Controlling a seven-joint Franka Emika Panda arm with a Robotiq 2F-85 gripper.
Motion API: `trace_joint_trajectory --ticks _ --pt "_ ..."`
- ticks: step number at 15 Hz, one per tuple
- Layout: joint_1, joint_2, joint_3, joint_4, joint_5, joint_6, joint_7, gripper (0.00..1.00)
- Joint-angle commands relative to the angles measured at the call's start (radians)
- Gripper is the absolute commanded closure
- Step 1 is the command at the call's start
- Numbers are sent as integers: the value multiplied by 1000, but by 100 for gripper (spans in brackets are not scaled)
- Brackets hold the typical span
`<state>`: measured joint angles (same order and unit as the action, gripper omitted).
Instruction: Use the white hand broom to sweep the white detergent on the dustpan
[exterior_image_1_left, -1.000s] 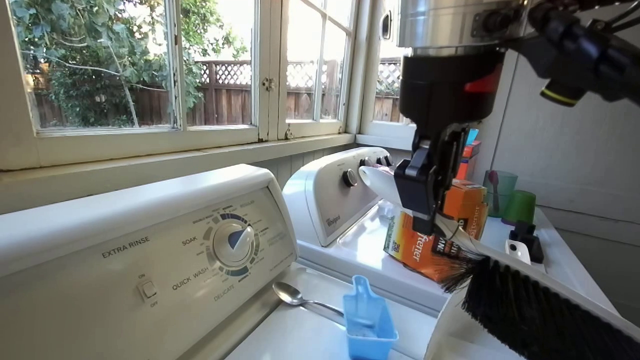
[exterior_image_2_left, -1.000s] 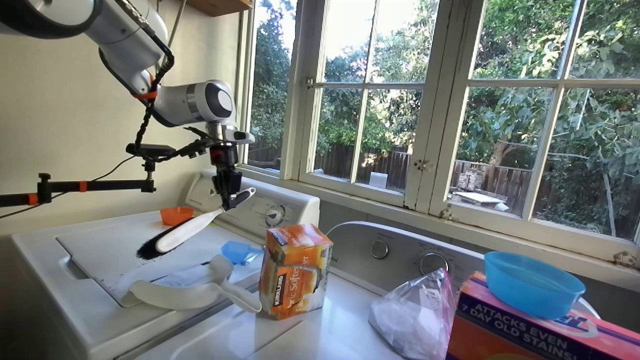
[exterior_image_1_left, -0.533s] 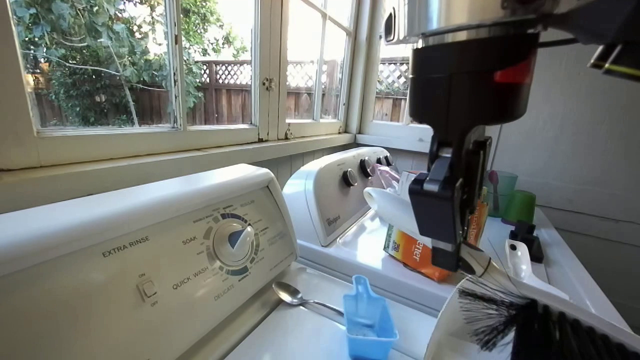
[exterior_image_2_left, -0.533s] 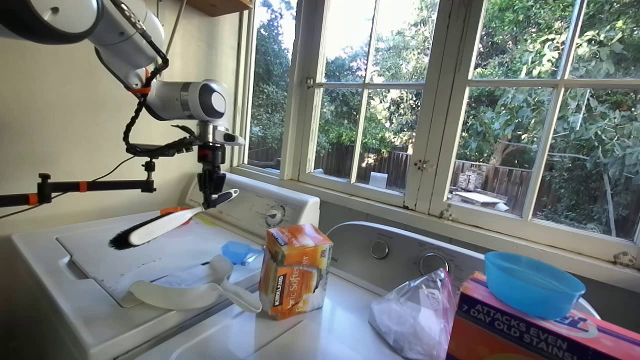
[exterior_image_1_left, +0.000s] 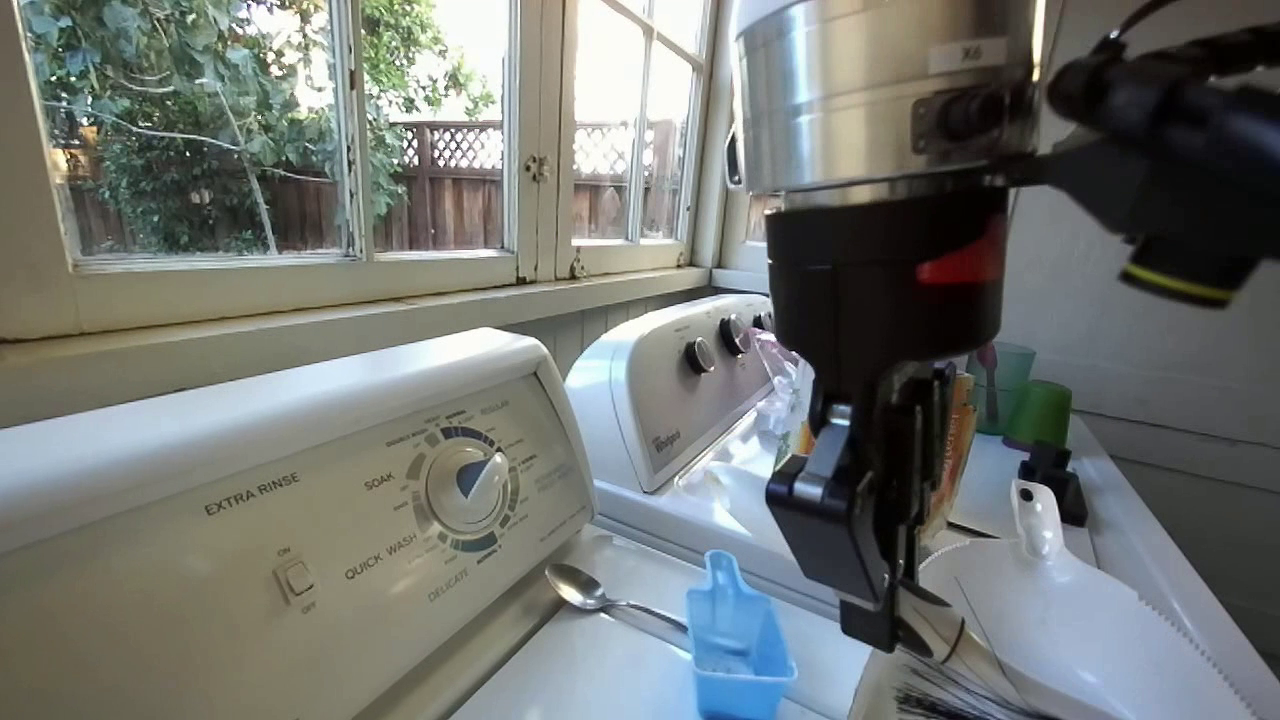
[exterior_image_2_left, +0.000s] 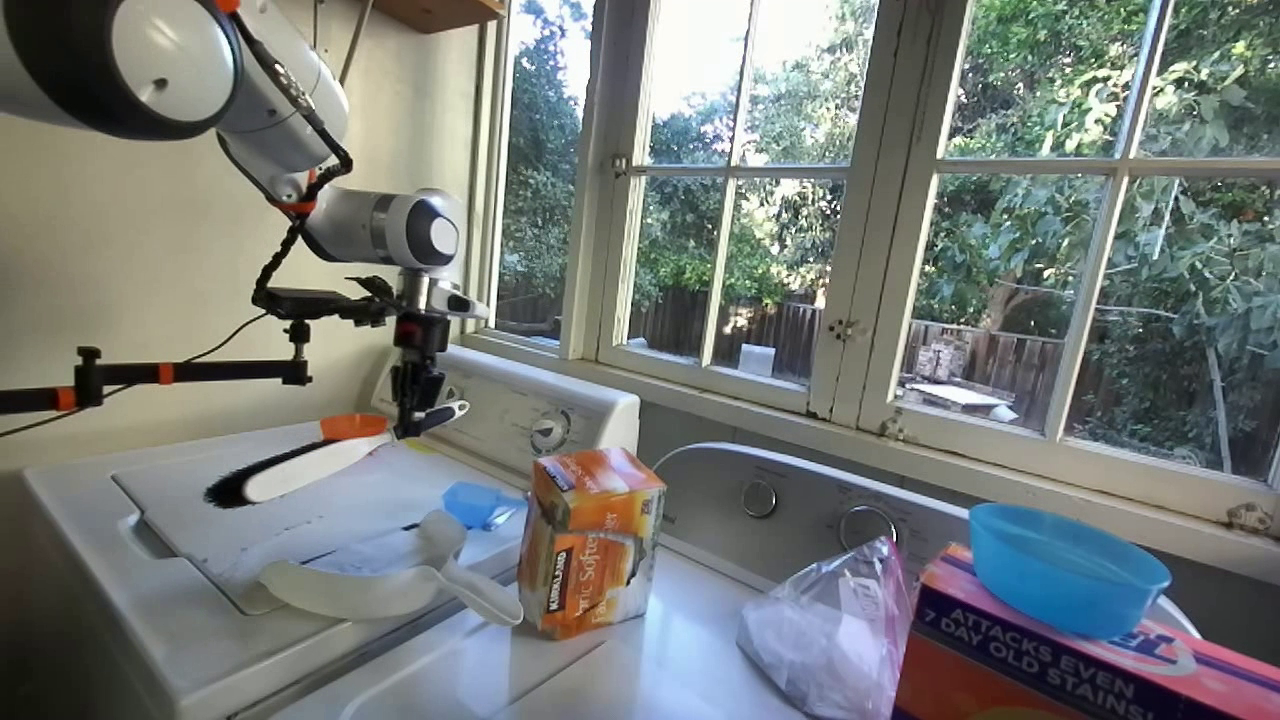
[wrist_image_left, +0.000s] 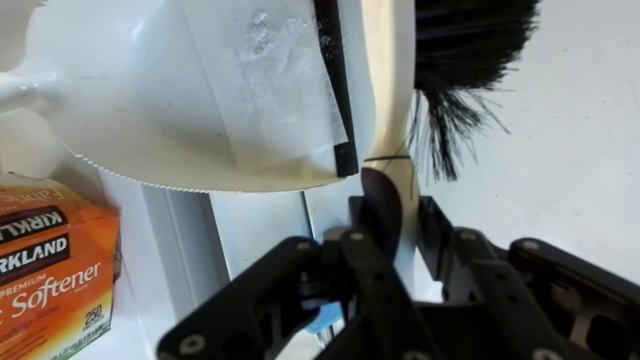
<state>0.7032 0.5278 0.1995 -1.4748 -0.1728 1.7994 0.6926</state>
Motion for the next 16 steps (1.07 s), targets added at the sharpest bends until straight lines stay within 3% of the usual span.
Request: trace_joint_trajectory --ticks 1,16 --pt "-5 23 5 42 46 -42 -13 93" --pt "-26 -102 16 -110 11 -133 -145 93"
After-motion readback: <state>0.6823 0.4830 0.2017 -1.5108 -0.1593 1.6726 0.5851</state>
